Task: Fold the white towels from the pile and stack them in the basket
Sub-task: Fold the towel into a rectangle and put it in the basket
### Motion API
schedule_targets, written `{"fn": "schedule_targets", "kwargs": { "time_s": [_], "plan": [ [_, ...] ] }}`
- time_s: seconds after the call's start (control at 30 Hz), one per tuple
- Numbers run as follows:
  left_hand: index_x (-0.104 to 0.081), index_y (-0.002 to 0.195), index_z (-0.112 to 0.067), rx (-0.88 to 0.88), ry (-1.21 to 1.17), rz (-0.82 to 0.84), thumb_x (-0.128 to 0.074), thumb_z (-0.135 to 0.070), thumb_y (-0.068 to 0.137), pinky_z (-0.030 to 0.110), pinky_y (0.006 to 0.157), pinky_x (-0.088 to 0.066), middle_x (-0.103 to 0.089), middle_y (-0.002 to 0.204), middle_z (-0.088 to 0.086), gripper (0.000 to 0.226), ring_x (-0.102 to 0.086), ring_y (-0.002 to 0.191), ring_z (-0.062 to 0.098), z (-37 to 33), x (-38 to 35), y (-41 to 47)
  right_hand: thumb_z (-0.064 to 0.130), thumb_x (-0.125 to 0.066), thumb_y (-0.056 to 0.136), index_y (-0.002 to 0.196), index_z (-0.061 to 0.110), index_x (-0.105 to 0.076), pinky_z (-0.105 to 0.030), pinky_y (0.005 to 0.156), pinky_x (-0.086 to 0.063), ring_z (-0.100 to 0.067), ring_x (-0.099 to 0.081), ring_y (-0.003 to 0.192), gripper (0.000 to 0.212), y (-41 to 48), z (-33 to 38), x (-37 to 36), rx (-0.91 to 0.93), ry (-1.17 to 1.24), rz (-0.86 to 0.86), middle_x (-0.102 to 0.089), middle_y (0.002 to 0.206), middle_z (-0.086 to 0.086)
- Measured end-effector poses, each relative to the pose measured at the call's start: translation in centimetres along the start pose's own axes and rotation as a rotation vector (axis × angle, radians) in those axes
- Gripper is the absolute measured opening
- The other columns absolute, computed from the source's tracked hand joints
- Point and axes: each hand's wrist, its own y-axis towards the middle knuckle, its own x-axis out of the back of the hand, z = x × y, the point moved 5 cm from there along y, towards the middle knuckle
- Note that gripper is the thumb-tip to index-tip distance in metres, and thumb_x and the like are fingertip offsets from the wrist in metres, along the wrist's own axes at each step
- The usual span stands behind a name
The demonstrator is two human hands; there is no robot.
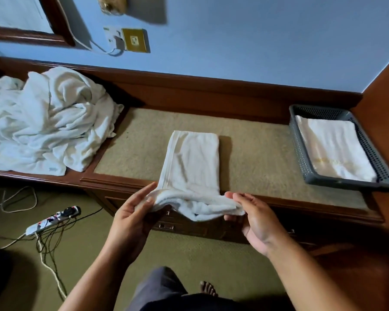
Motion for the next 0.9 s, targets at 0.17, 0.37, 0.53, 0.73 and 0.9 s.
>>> {"fn": "schedule_targets", "kwargs": {
  "time_s": [0.17,0.37,0.53,0.73,0.9],
  "plan": [
    [-0.066,0.108,0.001,-0.034,-0.02,-0.019,-0.052,-0.002,0.093,0.032,0.074,-0.062,-0.074,0.102,0.019,0.021,-0.073,0.087,0.026,-0.7,-1.6,2.2,0.026,-0.065,0.083,0.084,0.008,-0.075,-0.031,0.074,-0.052,-0.019,-0.069,0.079,0.02,2.7,2.1,0.2,0.059,0.001,0.013,-0.073,0.086,-0.014],
    [-0.066,0.105,0.001,0.021,0.033,0.009,-0.057,-0.01,0.087,0.037,0.088,-0.058,-0.072,0.104,0.023,0.024,-0.074,0.088,0.03,-2.4,-3.3,8.0,-0.001,-0.039,0.089,0.088,0.011,-0.073,-0.034,0.074,-0.053,-0.022,-0.069,0.078,0.036,6.0,4.4,0.1,0.084,0.016,0.018,-0.074,0.087,-0.013],
    [-0.075,0.101,-0.006,0.074,0.048,0.077,-0.06,-0.013,0.086,0.037,0.095,-0.054,-0.071,0.111,0.025,0.022,-0.073,0.099,0.032,-3.7,-4.8,13.5,-0.018,-0.052,0.085,0.109,0.004,-0.067,-0.028,0.077,-0.056,-0.022,-0.071,0.093,0.036,9.9,7.1,-1.3,0.173,-0.132,0.014,-0.075,0.101,-0.015],
    [-0.058,0.126,0.005,0.072,0.257,0.266,-0.064,0.013,0.084,0.04,0.102,-0.051,-0.069,0.121,0.025,0.043,-0.067,0.115,0.034,-5.5,-7.1,22.6,-0.001,-0.072,0.086,0.099,0.01,-0.071,-0.037,0.088,-0.056,-0.021,-0.073,0.091,0.017,17.9,10.4,-2.4,0.271,-0.294,-0.183,-0.078,0.092,-0.008],
    [-0.069,0.105,0.002,0.059,0.502,0.15,-0.065,0.01,0.089,0.029,0.078,-0.061,-0.075,0.097,0.024,0.018,-0.074,0.09,0.031,-5.2,-6.6,29.8,0.012,-0.072,0.089,0.091,0.016,-0.072,-0.036,0.077,-0.051,-0.014,-0.066,0.07,0.005,24.5,10.5,-3.4,0.251,-0.414,-0.296,-0.072,0.07,-0.004]
  ]
}}
